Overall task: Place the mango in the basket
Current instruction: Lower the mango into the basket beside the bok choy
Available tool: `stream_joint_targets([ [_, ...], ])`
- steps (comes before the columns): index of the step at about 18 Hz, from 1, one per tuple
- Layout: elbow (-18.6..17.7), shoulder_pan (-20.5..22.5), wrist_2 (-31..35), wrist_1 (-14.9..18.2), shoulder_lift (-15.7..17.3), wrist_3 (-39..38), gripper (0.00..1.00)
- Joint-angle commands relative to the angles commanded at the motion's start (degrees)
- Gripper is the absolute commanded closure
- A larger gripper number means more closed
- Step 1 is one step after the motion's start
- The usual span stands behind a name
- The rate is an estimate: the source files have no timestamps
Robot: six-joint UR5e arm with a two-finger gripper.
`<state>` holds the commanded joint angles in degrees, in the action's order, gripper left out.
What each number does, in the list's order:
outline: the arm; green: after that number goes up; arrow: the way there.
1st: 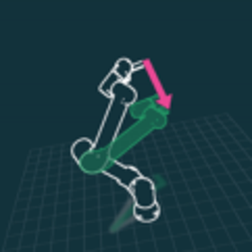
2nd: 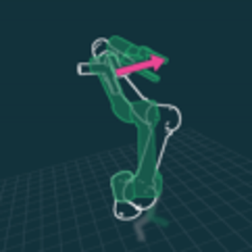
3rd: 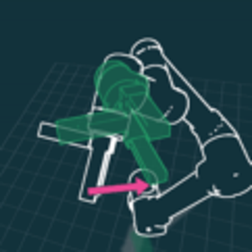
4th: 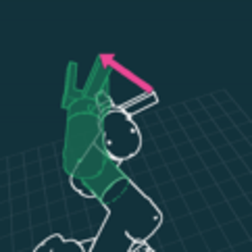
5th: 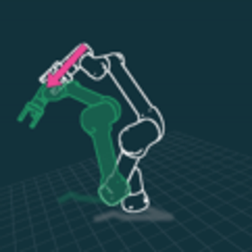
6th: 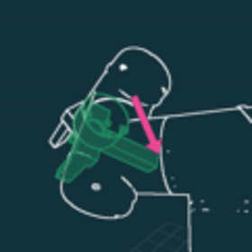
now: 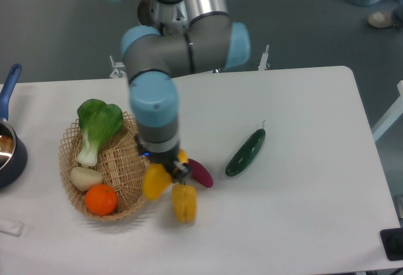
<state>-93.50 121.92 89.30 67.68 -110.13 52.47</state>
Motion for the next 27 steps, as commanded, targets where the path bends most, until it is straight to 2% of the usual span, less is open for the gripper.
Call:
stream_joint_targets([
  [4, -3.53, -2.38, 0.0, -0.27, 0.97, -0.27, 0.63],
  [9, -5.03, -3.79, 0.0, -0.7, 0.1, -0.62, 0.59],
  [12, -5.9, -3.97, 0.0, -3.25, -0.96, -0.79, 0.52],
  [15, -6.52, -3.97, 0.0, -5.27, -1.75, -0.71, 0.31],
  [16, -6.52, -3.97, 0.0, -5.28, -1.75, -0.71, 0.08],
  [17, -6.52, -3.97, -0.09, -5.28, -1.75, -0.71, 0.0],
  [24, -6.52, -3.97, 0.09, -5.02, -0.09, -0.7, 0.0],
  [27, -6.43, -3.97, 0.09, -5.1, 1.76, -0.79, 0.0],
])
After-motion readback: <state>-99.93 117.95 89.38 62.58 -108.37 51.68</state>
